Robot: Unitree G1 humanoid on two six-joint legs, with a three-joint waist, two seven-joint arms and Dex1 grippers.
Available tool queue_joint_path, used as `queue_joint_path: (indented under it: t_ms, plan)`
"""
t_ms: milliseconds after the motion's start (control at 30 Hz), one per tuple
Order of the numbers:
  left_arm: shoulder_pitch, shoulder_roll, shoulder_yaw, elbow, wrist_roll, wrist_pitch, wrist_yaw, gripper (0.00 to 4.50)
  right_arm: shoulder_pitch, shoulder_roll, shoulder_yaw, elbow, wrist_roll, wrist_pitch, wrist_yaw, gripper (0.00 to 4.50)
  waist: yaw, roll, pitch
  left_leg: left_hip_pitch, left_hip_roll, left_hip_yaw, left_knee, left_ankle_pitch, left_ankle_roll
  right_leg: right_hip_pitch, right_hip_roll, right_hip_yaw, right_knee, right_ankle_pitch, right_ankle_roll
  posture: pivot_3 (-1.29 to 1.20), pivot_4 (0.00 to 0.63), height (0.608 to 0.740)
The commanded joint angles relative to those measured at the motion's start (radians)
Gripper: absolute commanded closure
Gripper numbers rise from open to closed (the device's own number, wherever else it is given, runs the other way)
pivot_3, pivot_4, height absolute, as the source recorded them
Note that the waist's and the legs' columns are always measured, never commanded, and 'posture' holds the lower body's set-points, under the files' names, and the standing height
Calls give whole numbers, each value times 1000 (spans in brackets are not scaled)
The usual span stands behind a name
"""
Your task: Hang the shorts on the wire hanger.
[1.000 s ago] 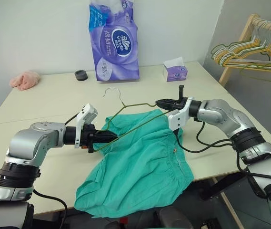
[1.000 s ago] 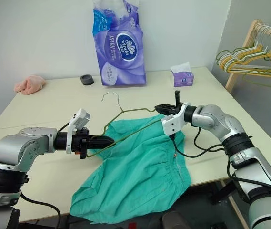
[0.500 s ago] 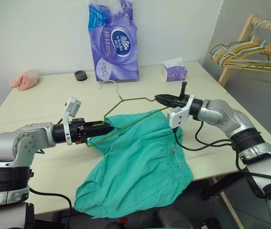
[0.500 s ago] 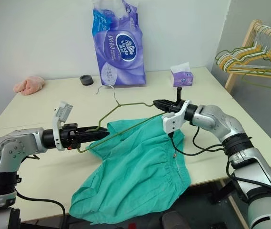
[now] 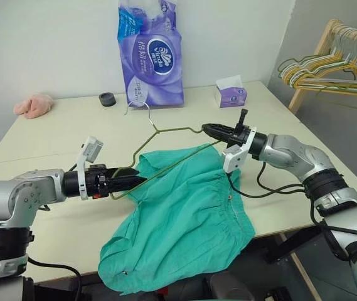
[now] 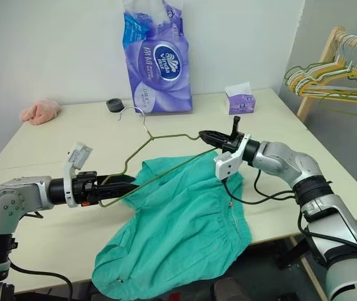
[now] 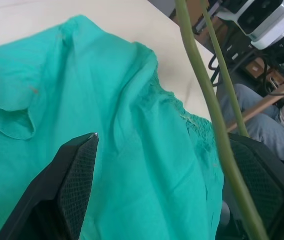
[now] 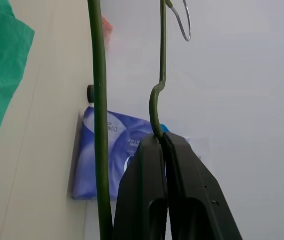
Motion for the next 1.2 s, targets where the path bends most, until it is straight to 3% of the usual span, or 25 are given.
queue_joint_path:
  t_ms: [33, 367, 567, 700, 1100, 1200]
  plan:
    - [-12, -11, 11, -38, -51, 21, -4, 541, -40, 12, -4, 5, -12, -24, -53, 4500, -1, 0, 0, 0, 0, 0, 0, 0, 0, 0, 0, 0, 0, 0, 0, -251, 38, 740]
    - [-47, -80, 143, 18, -176, 130, 117, 541, -56, 4, 44, 72, -120, -34, -173, 4500, -3, 0, 0, 1, 0, 0, 0, 0, 0, 0, 0, 0, 1, 0, 0, -251, 37, 740]
    - [27, -33, 140, -32, -210, 164, 96, 541, -73, -11, 57, 95, -168, -40, -252, 4500, -4, 0, 0, 1, 0, 0, 0, 0, 0, 0, 0, 1, 1, 0, 0, -246, 40, 740]
    - [34, -51, 148, -53, -272, 217, 126, 541, -82, -7, 65, 94, -194, -45, -307, 4500, -2, 0, 0, 1, 0, 0, 0, 0, 0, 0, 0, 1, 1, 0, 0, -246, 42, 740]
    - [67, -63, 63, -105, -258, 201, 143, 541, -88, 3, 81, 90, -171, -56, -305, 4500, -1, -1, 0, 2, -1, 0, 0, 0, 0, 1, 0, 1, 1, 0, 0, -249, 48, 740]
    - [63, -66, 57, -97, -258, 200, 146, 1130, -87, 4, 80, 84, -166, -58, -300, 4500, -1, -1, 0, 2, 0, 0, 0, 0, 0, 1, 0, 1, 1, 0, 0, -249, 48, 740]
